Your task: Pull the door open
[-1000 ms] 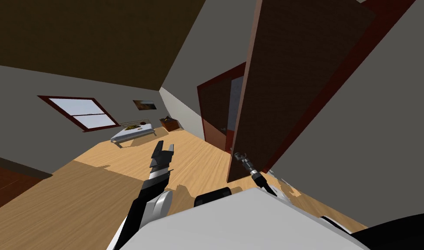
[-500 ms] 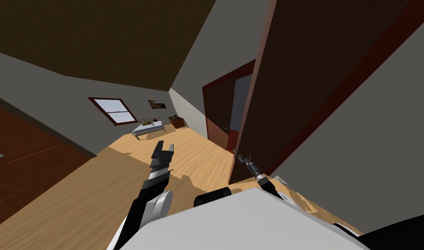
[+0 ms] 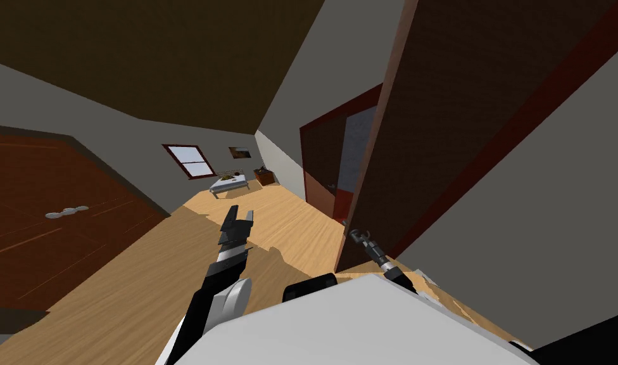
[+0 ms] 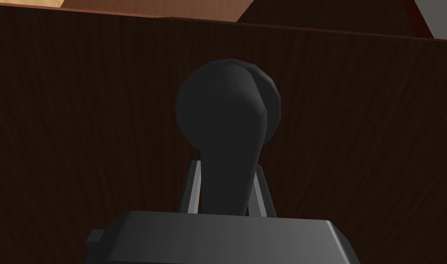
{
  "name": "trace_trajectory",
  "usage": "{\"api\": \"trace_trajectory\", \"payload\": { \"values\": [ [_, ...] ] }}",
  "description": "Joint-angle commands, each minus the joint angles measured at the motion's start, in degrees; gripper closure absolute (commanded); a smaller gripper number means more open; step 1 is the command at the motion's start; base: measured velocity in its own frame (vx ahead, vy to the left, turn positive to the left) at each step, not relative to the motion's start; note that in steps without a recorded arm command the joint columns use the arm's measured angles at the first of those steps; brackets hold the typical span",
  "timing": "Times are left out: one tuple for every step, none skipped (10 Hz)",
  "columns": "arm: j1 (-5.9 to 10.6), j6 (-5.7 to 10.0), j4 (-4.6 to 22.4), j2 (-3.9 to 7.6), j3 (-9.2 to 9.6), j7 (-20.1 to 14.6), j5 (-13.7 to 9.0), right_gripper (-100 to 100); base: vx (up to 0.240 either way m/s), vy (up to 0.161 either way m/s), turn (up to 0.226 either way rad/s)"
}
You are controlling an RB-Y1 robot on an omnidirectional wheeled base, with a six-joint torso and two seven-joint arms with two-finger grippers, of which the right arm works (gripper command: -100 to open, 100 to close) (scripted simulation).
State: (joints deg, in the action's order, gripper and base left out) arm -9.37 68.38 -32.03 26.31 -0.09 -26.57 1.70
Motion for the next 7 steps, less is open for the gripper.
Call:
{"api": "trace_trajectory", "payload": {
  "values": [
    [-0.32, 1.76, 1.08, 0.26, 0.20, -0.45, 0.12, 100, -0.120, -0.045, 0.137],
    [-0.86, 2.90, 1.56, 0.63, 0.22, -0.79, 0.12, 100, -0.141, -0.039, 0.158],
    [-0.62, 1.74, 0.80, 0.53, 0.06, -0.54, 0.03, 100, -0.066, -0.020, 0.033],
    [-0.75, 2.35, 1.28, 0.64, 0.14, -0.70, 0.13, 100, -0.155, -0.030, 0.142],
    [-0.78, 2.69, 1.55, 0.69, 0.16, -0.76, 0.17, 100, -0.195, -0.066, 0.182],
    [-0.80, 3.08, 1.85, 0.75, 0.19, -0.83, 0.22, 100, -0.179, -0.077, 0.186],
    [-0.83, 3.51, 2.18, 0.82, 0.23, -0.90, 0.27, 100, -0.186, -0.040, 0.171]
  ]
}}
